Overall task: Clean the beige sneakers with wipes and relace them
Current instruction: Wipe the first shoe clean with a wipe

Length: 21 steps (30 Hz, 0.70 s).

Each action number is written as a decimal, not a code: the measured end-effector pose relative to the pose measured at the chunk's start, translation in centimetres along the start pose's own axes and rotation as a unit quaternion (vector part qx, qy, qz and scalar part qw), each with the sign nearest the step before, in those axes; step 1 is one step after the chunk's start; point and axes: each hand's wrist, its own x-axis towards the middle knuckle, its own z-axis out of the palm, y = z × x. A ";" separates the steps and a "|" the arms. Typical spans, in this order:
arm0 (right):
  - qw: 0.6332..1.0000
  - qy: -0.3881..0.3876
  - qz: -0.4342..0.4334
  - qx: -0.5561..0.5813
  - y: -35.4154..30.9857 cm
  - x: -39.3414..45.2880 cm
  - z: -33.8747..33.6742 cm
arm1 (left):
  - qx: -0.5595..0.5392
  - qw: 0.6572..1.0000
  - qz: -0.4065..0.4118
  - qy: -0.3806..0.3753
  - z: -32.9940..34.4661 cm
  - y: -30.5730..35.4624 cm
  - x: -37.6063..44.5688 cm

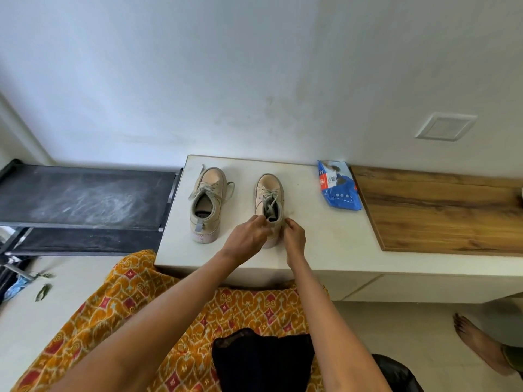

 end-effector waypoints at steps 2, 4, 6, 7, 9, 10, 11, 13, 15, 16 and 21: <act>0.998 0.047 -0.032 -0.003 0.7 -1.8 0.5 | -0.001 1.000 0.010 0.011 0.2 0.0 -0.1; 0.995 0.093 -0.043 0.004 1.6 -3.9 1.3 | -0.011 1.000 0.011 0.016 0.2 -0.2 0.1; 0.993 0.107 -0.053 -0.008 2.6 -5.2 2.0 | -0.013 1.000 0.014 0.016 0.2 -0.5 0.4; 0.993 0.102 -0.059 -0.013 3.0 -5.4 2.2 | -0.012 1.000 0.010 0.018 0.2 -0.6 0.6; 0.993 0.098 -0.064 -0.018 3.0 -5.0 1.9 | -0.024 0.999 -0.015 0.025 0.0 -0.9 1.1; 0.992 0.105 -0.064 -0.010 2.7 -4.6 1.3 | -0.035 0.998 -0.031 0.031 0.0 -1.1 1.3; 0.991 0.119 -0.062 0.009 2.3 -4.0 0.7 | -0.045 0.997 -0.046 0.032 -0.1 -1.2 1.5; 0.989 0.131 -0.057 0.042 1.2 -2.7 -0.8 | -0.053 0.996 -0.060 0.028 -0.2 -1.3 1.7; 0.996 0.068 -0.052 0.033 0.3 -1.1 -1.5 | -0.051 0.997 -0.058 0.026 -0.3 -1.3 1.7; 0.998 0.025 -0.046 0.015 0.1 -0.3 -1.6 | -0.052 0.996 -0.061 0.028 -0.2 -1.2 1.7; 0.999 -0.037 -0.014 -0.034 -0.1 2.2 -1.8 | -0.051 0.995 -0.081 0.027 -0.2 -0.5 2.2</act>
